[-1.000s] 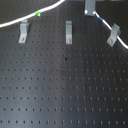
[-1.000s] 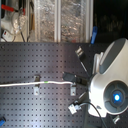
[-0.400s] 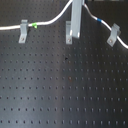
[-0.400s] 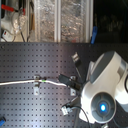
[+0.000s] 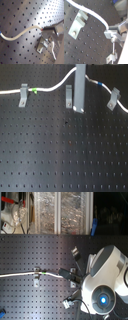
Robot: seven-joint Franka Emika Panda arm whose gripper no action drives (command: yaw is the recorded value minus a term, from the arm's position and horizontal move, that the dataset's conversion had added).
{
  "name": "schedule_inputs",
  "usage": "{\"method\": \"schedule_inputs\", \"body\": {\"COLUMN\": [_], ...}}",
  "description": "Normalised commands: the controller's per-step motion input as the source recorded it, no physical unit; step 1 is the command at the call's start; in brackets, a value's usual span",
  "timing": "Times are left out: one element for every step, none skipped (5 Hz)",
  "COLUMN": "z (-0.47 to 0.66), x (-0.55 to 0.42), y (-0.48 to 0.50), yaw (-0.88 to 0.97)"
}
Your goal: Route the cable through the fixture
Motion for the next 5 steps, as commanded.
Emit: {"method": "schedule_inputs", "body": {"z": [0.29,0.29,0.22,0.17,0.14], "x": [-0.325,-0.377,-0.312,-0.293,-0.330], "y": [0.105,0.111,0.108,0.052,0.082], "yaw": [-0.35,-0.07,0.00,0.09,0.15]}}
